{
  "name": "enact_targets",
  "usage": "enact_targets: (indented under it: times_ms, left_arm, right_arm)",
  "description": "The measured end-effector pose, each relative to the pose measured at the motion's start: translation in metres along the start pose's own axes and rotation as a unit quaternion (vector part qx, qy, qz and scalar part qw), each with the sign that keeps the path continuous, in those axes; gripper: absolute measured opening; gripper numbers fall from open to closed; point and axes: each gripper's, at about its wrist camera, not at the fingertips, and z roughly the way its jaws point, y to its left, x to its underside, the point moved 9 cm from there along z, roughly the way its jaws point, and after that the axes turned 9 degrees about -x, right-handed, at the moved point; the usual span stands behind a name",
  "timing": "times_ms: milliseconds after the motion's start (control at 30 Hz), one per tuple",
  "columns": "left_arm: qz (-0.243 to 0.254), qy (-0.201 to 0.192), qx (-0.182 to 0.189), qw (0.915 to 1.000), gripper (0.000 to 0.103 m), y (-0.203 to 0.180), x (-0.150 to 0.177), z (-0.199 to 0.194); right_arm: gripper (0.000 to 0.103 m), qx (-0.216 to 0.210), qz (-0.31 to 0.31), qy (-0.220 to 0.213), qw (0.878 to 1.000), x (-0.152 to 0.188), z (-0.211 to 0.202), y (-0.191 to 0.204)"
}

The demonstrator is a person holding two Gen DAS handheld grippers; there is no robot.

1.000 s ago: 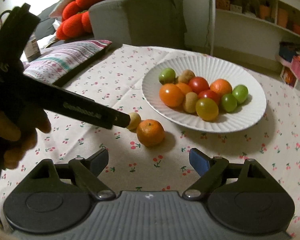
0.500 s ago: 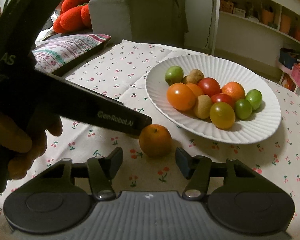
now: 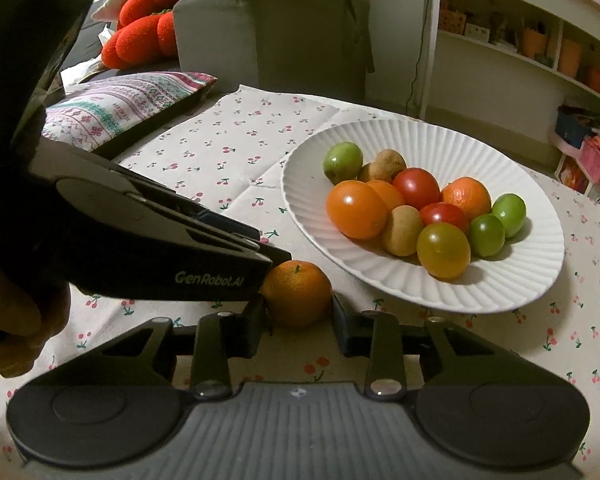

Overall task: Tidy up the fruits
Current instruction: 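Grasp the tan fruit with the left gripper while the right gripper grasps the mandarin, then carry the tan fruit and mandarin into the white plate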

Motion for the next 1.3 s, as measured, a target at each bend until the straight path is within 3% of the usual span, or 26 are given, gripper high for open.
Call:
enact_targets:
  times_ms: [500, 733, 1000, 1300]
  left_arm:
    - [-0.038, 0.003, 0.019, 0.9991, 0.008, 0.01, -0.011, -0.026]
    - [-0.06, -0.017, 0.025, 0.9977, 0.008, 0.013, -0.03, -0.045]
    - [-0.074, -0.044, 0.029, 0.9959, 0.008, 0.01, -0.054, -0.056]
    - [-0.077, -0.05, 0.028, 0.9954, 0.008, -0.001, -0.075, -0.046]
  right_arm:
    - [0.031, -0.011, -0.019, -0.015, 1.0, -0.005, -0.016, 0.01]
    - [0.031, -0.022, -0.038, -0.04, 0.998, -0.018, -0.028, 0.019]
    - [0.031, -0.016, -0.024, -0.075, 0.997, -0.038, -0.043, 0.007]
    - [0.031, 0.014, 0.014, -0.1, 0.995, -0.045, -0.047, -0.018]
